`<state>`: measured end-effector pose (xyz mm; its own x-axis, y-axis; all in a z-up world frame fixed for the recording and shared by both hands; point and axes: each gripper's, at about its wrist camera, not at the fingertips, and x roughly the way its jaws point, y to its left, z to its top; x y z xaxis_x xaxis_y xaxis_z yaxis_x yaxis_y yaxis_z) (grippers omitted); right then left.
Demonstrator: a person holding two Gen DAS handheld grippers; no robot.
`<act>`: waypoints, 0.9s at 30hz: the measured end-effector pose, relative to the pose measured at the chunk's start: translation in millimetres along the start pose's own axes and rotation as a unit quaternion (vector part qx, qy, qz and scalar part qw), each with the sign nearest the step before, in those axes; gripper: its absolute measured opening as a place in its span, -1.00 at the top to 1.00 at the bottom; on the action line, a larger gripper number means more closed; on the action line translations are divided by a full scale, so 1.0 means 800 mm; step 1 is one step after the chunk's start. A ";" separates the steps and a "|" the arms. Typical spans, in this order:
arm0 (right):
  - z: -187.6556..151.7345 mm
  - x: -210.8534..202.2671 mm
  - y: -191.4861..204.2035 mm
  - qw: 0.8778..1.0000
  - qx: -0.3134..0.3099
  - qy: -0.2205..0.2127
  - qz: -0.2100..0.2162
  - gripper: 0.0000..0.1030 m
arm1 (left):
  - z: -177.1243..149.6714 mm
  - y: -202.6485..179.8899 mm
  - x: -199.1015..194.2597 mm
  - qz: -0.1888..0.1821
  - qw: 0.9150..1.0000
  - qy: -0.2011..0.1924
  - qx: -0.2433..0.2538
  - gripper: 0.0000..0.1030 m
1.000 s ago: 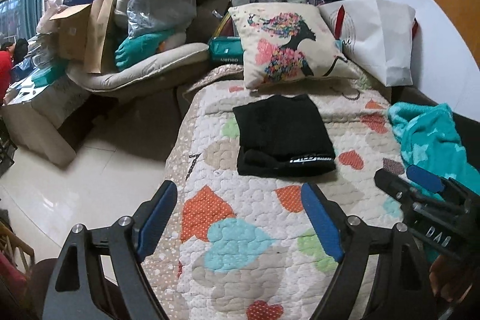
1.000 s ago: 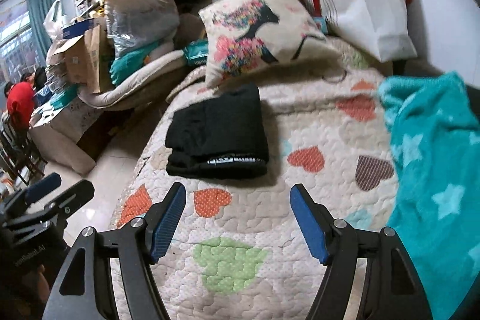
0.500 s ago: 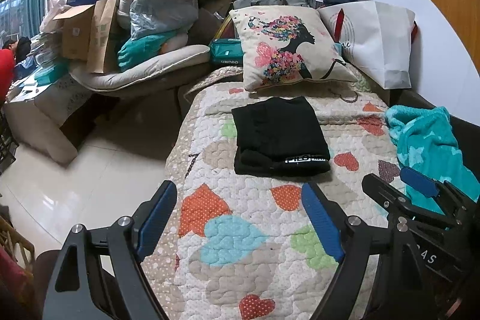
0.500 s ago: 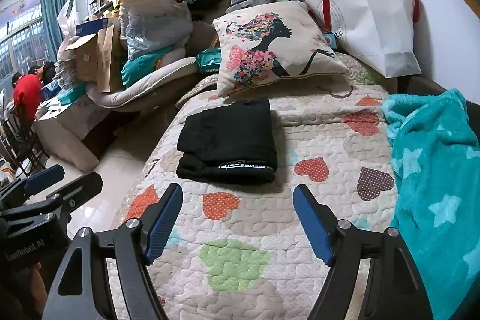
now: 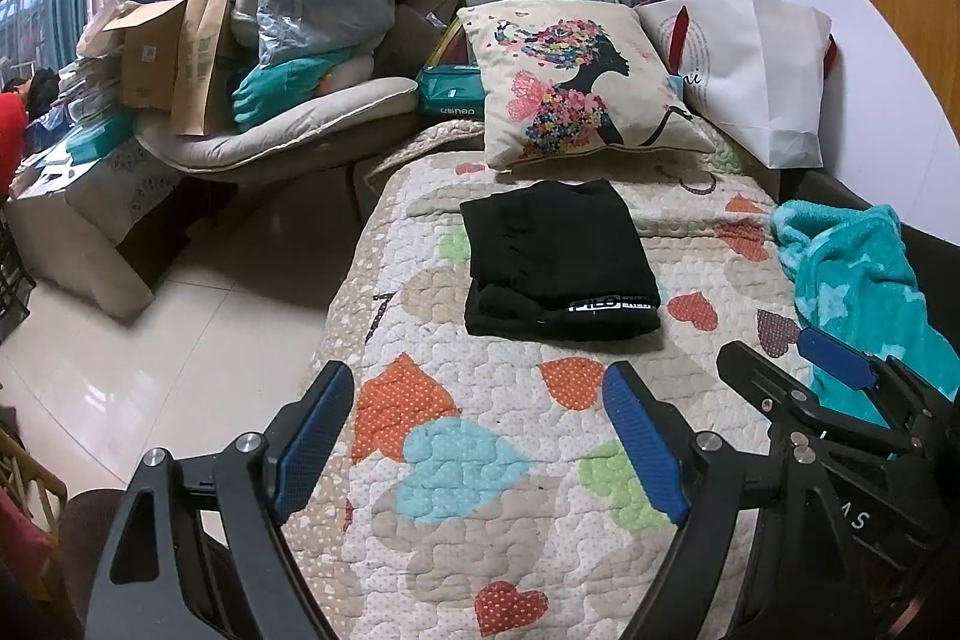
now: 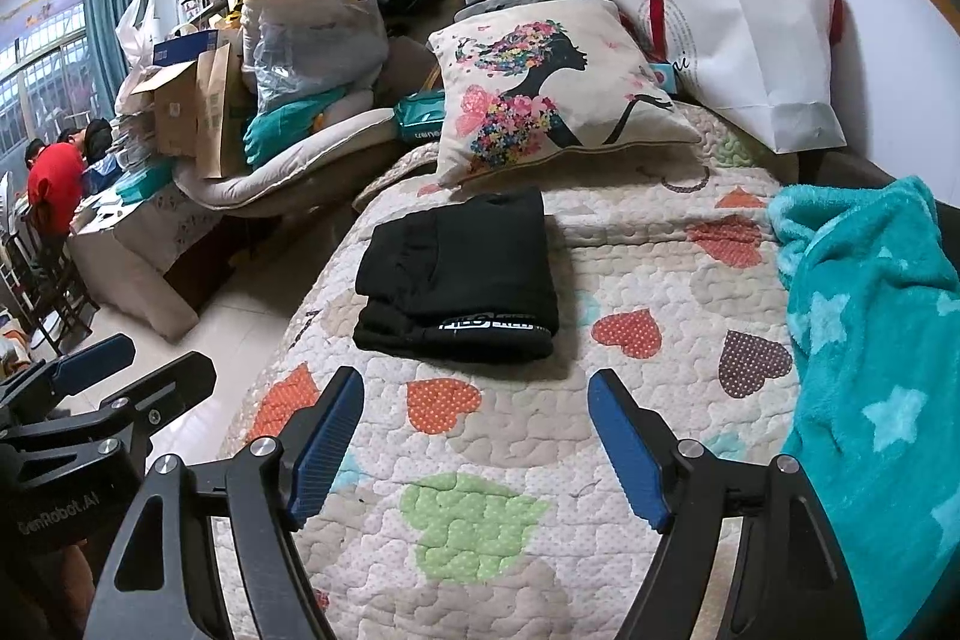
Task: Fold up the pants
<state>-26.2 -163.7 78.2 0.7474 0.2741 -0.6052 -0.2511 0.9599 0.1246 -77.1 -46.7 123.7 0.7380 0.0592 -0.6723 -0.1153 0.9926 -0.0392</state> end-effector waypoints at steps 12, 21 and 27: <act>-0.004 0.004 0.000 1.000 -0.001 0.003 0.001 -0.60 | -0.006 0.003 0.008 -0.002 1.000 0.011 -0.003 -0.64; -0.006 0.008 0.000 1.000 -0.003 0.007 0.000 -0.61 | -0.006 0.008 0.008 0.007 1.000 0.003 -0.003 -0.64; -0.005 0.009 -0.001 1.000 -0.003 0.006 0.000 -0.61 | 0.001 0.024 -0.027 0.045 0.994 -0.092 -0.023 -0.82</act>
<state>-23.2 -162.9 70.3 0.7394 0.2738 -0.6150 -0.2552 0.9594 0.1204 -94.4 -29.0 138.1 0.8326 0.1695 -0.5273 -0.2127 0.9769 -0.0218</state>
